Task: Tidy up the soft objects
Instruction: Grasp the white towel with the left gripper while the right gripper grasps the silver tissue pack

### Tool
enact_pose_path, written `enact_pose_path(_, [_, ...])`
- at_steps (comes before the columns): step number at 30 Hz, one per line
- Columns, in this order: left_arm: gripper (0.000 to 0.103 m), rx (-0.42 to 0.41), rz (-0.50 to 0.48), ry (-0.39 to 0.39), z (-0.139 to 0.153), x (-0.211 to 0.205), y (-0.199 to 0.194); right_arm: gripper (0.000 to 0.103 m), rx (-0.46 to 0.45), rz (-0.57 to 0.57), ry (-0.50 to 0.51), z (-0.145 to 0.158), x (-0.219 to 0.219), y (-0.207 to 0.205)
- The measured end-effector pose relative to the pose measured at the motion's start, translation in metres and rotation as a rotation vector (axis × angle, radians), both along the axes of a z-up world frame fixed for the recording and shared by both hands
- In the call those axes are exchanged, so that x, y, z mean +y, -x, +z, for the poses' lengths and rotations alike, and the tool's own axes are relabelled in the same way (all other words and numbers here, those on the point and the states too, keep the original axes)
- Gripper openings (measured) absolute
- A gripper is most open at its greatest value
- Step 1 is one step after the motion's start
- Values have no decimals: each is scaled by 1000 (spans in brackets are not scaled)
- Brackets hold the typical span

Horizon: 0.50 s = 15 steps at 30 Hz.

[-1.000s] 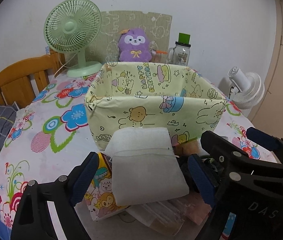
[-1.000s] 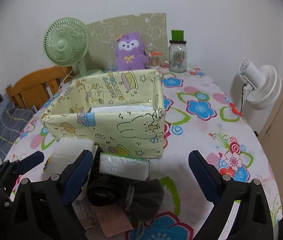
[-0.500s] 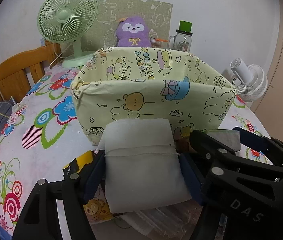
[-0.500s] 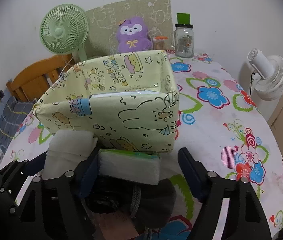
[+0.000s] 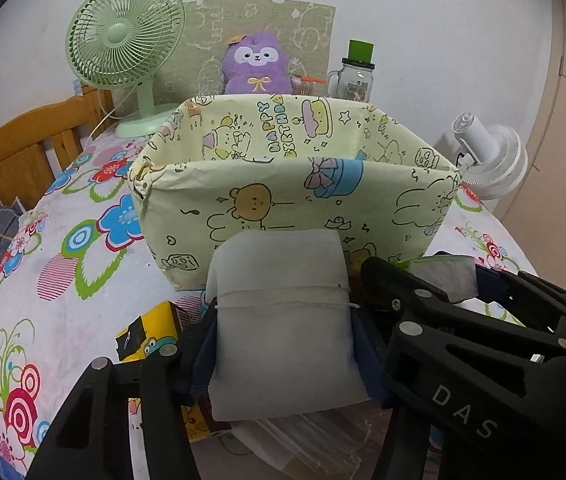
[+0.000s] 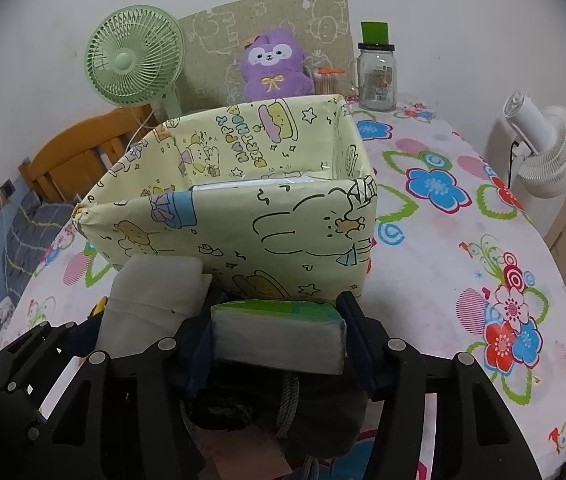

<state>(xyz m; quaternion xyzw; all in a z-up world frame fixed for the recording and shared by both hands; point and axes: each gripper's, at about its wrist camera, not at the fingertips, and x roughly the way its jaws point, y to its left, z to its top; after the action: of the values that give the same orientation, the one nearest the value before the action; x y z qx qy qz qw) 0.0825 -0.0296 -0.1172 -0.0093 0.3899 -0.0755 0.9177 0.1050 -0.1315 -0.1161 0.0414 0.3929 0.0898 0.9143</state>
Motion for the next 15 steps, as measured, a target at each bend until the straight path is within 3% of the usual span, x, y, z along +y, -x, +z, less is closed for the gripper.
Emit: enact_pose_path(15, [59,-55,-15,11,19,-1,17,59,-67,-15,2,22,1,22])
